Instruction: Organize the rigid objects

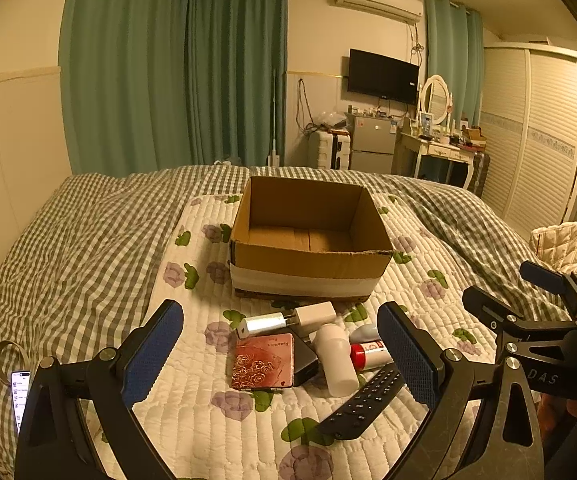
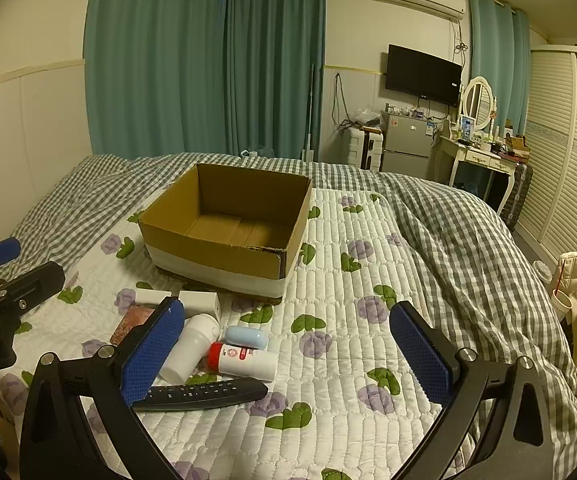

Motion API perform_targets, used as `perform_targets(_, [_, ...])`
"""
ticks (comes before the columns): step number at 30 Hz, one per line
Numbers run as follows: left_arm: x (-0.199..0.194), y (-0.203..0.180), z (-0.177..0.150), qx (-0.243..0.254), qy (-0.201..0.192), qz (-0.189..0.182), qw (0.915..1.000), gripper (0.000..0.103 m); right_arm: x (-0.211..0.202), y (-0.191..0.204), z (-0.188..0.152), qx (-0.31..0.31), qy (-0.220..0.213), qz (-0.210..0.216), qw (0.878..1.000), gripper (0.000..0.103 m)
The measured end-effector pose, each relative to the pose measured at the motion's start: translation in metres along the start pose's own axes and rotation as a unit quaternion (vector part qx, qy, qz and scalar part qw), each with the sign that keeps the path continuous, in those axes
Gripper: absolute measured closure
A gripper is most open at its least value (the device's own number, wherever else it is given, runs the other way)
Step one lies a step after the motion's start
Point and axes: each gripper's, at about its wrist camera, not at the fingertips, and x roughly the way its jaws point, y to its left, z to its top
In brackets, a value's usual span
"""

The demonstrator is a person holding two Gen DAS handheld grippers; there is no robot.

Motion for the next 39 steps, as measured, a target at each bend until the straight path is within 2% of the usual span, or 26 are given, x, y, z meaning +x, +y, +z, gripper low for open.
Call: perform_targets(39, [0.0042,-0.0012,-0.0025,0.006,0.008,0.003,0.9999,0.003,0.0041,-0.001,-0.0064,-0.005,0.005,0.0,1.0,0.0])
